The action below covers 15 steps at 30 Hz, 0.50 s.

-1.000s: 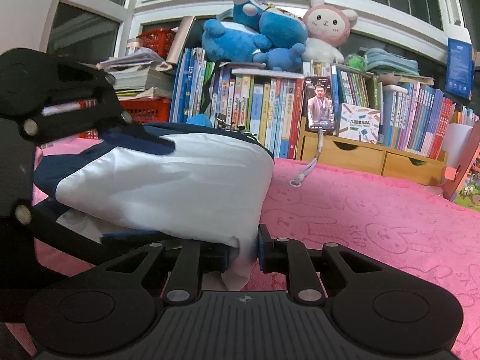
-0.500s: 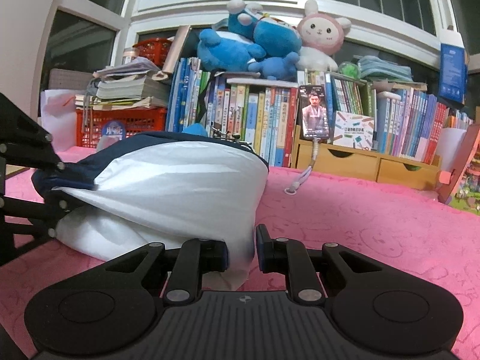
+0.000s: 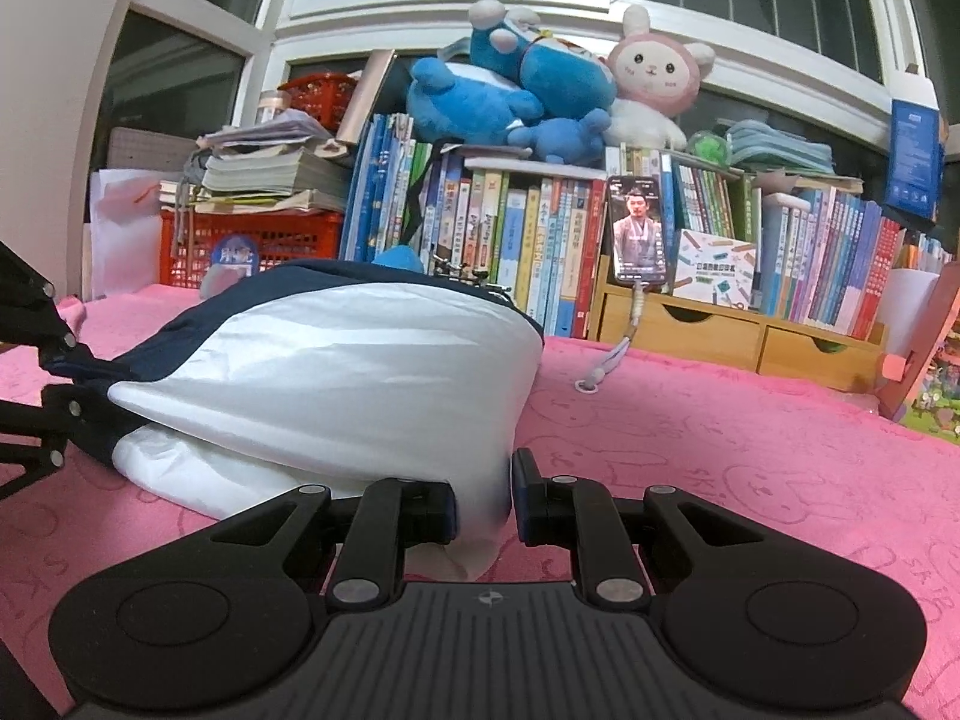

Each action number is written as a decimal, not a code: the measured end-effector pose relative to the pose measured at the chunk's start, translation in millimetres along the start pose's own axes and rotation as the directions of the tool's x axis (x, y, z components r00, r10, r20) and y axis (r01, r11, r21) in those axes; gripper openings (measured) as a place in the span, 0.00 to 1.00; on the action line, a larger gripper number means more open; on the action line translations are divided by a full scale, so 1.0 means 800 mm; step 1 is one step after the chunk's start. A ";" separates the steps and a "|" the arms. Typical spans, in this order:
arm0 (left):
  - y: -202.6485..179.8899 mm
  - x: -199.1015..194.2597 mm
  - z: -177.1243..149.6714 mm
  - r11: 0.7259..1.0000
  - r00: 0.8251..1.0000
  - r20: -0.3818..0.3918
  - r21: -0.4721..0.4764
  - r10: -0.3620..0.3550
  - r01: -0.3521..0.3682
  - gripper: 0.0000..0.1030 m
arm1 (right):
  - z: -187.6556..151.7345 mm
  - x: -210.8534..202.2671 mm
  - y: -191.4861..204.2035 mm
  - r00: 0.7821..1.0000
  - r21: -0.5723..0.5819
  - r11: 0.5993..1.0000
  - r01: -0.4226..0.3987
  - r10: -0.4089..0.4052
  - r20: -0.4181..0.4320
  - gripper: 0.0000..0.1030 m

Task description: Fold clothes

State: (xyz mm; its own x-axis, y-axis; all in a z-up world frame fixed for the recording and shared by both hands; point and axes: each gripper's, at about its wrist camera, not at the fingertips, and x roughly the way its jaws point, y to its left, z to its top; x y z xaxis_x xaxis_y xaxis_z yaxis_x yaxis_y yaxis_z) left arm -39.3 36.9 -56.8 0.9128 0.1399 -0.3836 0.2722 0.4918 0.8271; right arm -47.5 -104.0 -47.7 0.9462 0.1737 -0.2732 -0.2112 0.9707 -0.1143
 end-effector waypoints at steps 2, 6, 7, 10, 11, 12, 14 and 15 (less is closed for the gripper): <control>0.001 -0.011 0.000 1.000 1.000 0.006 0.007 0.005 -0.005 0.14 | 0.000 0.000 0.000 1.000 0.001 1.000 0.002 -0.002 0.002 0.17; 0.005 -0.044 0.017 1.000 0.999 0.042 -0.018 -0.017 0.018 0.23 | -0.001 0.000 -0.003 1.000 0.017 1.000 -0.001 0.001 0.000 0.17; 0.003 -0.049 0.024 0.999 0.997 0.066 -0.015 -0.027 0.029 0.26 | -0.001 0.000 -0.003 1.000 0.018 1.000 -0.001 0.001 0.000 0.17; -0.011 -0.057 0.047 0.999 0.989 0.137 0.016 -0.053 0.051 0.29 | -0.001 0.000 -0.002 1.000 0.021 1.000 -0.003 0.003 0.000 0.17; -0.017 -0.054 0.055 0.998 0.985 0.159 0.033 -0.061 0.056 0.29 | -0.001 0.000 -0.003 1.000 0.025 1.000 -0.004 0.004 0.000 0.17; -0.023 -0.051 0.062 0.997 0.981 0.180 0.051 -0.068 0.060 0.30 | -0.001 0.000 -0.003 1.000 0.029 1.000 -0.006 0.006 0.000 0.17; -0.034 -0.043 0.074 0.992 0.973 0.210 0.095 -0.100 0.082 0.36 | -0.001 0.000 -0.004 1.000 0.034 0.999 -0.008 0.008 -0.001 0.17; -0.039 -0.038 0.080 0.989 0.968 0.223 0.118 -0.117 0.093 0.44 | -0.001 0.000 -0.004 1.000 0.036 0.999 -0.009 0.009 -0.001 0.17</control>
State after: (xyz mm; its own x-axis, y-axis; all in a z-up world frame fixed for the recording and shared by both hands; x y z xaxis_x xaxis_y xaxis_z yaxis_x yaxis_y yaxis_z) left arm -56.3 -38.0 -44.5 0.9193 -0.1143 -0.3765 0.3896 0.3978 0.8306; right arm -47.1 -107.5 -47.8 0.9440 0.1819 -0.2753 -0.2104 0.9745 -0.0776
